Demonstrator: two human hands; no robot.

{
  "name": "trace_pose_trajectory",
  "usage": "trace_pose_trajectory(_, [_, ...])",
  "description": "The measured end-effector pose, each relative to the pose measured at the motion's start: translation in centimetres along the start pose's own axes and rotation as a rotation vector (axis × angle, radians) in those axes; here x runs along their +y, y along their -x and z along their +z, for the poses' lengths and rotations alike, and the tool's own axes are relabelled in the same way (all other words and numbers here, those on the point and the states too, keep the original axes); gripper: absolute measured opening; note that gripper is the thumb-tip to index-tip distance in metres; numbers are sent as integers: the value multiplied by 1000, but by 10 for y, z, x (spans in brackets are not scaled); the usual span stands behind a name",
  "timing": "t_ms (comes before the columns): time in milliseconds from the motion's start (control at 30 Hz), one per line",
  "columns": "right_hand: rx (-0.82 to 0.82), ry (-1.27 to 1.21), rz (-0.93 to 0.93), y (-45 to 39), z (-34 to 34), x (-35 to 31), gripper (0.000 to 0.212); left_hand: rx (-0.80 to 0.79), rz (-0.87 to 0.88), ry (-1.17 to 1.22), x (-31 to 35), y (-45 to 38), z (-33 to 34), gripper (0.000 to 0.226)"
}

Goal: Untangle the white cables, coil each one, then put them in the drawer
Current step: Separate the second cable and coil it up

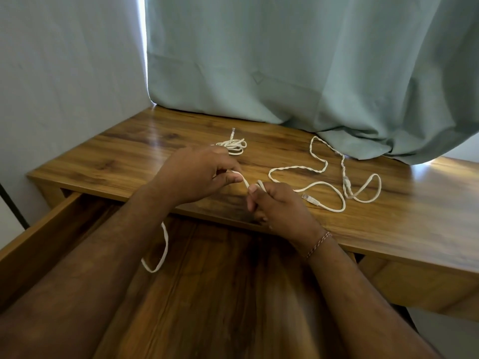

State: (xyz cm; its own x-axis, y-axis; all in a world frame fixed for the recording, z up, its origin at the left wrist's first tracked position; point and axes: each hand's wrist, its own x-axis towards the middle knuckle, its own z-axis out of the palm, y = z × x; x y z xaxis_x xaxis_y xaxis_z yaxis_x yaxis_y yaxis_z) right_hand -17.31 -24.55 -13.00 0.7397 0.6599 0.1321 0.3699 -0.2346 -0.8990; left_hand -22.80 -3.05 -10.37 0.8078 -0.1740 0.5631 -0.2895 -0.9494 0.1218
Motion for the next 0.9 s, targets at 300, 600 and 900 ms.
trace_pose_trajectory(300, [-220,-910,-120,6,4,0,30,219,10,87,28,-2,16,42])
trace_pose_trajectory(600, [-39,-1257,-124,10,27,-7,30,71,-121,-68,47,11,45,41])
trace_pose_trajectory(900, [214,-1385,-81,11,23,-18,23,13,-210,-93,64,6,53,25])
